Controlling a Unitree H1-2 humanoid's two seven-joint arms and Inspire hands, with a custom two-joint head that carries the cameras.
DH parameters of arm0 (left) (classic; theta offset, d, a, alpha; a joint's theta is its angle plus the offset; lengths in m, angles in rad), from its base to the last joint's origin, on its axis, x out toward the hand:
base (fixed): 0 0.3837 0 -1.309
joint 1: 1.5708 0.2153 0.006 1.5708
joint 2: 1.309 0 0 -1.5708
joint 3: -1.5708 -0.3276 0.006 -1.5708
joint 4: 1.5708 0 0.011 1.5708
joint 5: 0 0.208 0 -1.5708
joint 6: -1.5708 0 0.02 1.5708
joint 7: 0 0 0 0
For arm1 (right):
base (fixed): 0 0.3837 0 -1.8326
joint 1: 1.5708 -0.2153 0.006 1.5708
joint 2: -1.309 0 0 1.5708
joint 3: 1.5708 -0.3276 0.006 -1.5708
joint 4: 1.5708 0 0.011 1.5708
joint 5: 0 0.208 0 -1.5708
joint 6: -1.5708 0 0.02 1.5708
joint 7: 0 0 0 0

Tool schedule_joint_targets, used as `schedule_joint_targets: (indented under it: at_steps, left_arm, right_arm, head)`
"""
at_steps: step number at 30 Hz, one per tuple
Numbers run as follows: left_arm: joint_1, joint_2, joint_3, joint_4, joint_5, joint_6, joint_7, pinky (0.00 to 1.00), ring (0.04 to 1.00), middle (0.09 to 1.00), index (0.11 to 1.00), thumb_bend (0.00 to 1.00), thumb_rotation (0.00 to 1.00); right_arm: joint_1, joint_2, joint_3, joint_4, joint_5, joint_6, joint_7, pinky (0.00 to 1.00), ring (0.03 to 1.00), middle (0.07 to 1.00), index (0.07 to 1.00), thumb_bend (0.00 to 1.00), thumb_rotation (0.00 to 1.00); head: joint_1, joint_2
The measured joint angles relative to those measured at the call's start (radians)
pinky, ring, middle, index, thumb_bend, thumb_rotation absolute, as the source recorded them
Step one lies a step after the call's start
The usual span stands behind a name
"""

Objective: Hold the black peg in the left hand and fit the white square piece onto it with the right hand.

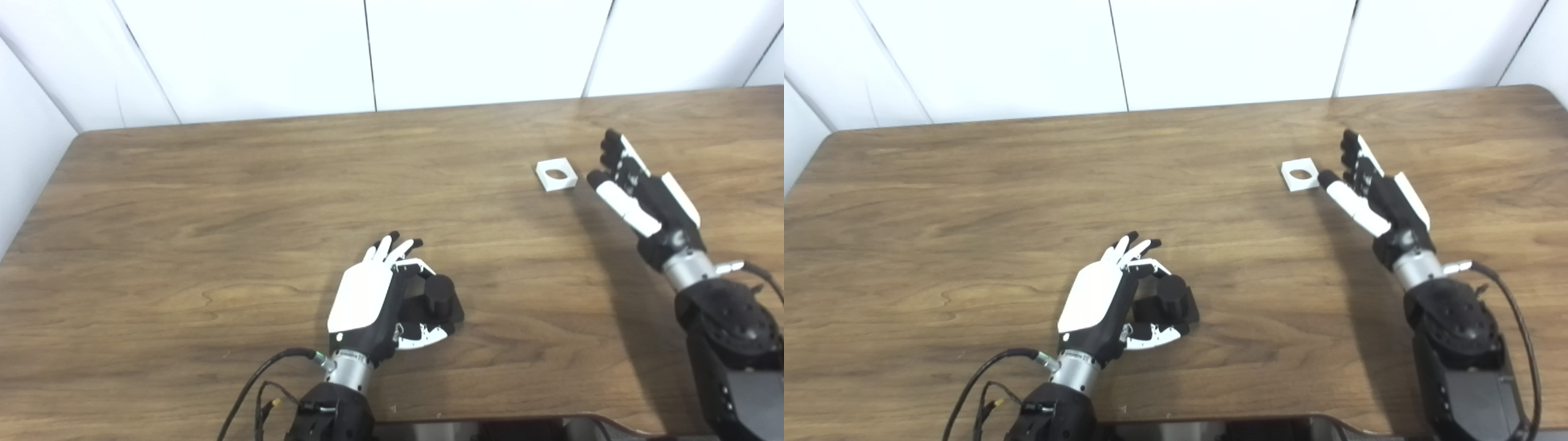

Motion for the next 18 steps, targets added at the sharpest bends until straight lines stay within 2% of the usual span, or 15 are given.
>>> schedule_joint_targets:
  at_steps: [7,13,18]
  left_arm:
    - [0.0,-0.001,0.001,0.016,-0.002,-0.015,0.02,1.0,1.0,0.91,0.489,0.51,0.07]
    - [0.0,-0.002,0.0,0.023,-0.002,-0.018,0.031,1.0,1.0,0.909,0.489,0.51,0.07]
    - [-0.001,-0.004,-0.001,0.025,-0.003,-0.018,0.035,1.0,1.0,0.908,0.489,0.51,0.07]
  right_arm:
    - [-0.047,-0.049,0.04,0.057,-0.115,-0.012,-0.002,1.0,1.0,1.0,1.0,0.73,0.55]
    - [-0.125,-0.123,0.115,0.123,-0.285,-0.03,-0.003,1.0,1.0,1.0,1.0,0.75,0.47]
    - [-0.218,-0.186,0.168,0.178,-0.357,-0.036,0.036,1.0,1.0,0.999,0.957,0.8,0.38]
  head:
    - [0.0,-0.02]
    - [-0.005,-0.031]
    - [-0.002,-0.037]
